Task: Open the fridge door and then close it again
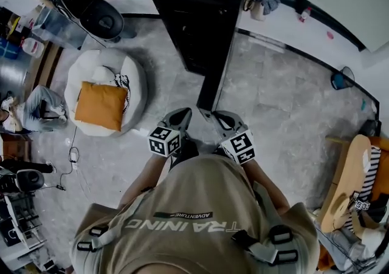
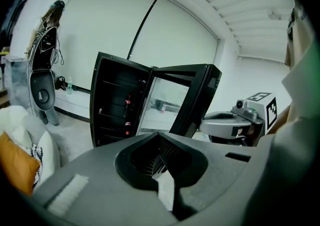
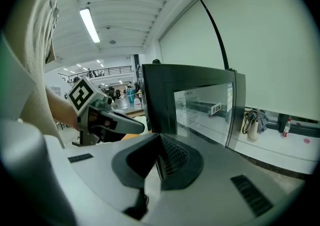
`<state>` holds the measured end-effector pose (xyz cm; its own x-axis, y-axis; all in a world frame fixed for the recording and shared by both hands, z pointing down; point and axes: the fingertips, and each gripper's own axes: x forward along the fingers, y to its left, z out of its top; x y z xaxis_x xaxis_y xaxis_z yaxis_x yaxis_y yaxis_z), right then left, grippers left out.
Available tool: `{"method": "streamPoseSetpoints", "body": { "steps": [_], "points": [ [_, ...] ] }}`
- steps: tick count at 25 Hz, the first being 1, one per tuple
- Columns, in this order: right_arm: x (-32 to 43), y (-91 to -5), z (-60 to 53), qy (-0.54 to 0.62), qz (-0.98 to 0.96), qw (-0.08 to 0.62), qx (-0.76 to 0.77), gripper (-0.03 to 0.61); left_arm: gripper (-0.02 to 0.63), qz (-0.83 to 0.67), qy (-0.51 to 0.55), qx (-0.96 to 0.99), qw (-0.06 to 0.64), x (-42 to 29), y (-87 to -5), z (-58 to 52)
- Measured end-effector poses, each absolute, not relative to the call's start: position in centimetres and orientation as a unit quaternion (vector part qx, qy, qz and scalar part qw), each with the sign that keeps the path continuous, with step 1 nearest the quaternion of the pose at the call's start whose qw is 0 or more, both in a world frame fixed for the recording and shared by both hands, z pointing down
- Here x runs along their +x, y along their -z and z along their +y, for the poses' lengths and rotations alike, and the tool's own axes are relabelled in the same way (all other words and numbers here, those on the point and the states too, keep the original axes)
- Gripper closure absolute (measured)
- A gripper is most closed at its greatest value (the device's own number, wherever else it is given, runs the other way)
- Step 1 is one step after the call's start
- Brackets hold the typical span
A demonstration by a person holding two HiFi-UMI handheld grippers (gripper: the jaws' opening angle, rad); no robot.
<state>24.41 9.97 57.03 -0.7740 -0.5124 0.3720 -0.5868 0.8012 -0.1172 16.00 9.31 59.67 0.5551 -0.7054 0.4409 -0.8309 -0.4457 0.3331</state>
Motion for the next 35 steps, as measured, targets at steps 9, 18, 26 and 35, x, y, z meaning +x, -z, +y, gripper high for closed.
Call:
{"method": "streamPoseSetpoints", "body": {
  "steps": [9, 18, 26, 35],
  "points": [
    [20.2, -56.9, 9.4, -0.111, -0.938, 0.179, 0.274, 0.583, 0.612, -0.461, -0.110, 0.834, 0.282, 11.8, -60.0, 7.9],
    [16.1, -57.0, 7.9, -0.106, -0.941, 0.168, 0.276, 0.583, 0.612, -0.467, -0.124, 0.835, 0.262, 7.4, -59.9, 6.0],
    [12.2, -57.0, 6.0, -0.107, -0.935, 0.157, 0.301, 0.583, 0.612, -0.469, -0.151, 0.842, 0.222, 3.8, -59.7, 3.9],
    [8.4, -57.6, 3.1, -0.096, -0.923, 0.158, 0.337, 0.583, 0.612, -0.458, -0.138, 0.849, 0.224, 0.7, -59.9, 2.0]
  ]
}}
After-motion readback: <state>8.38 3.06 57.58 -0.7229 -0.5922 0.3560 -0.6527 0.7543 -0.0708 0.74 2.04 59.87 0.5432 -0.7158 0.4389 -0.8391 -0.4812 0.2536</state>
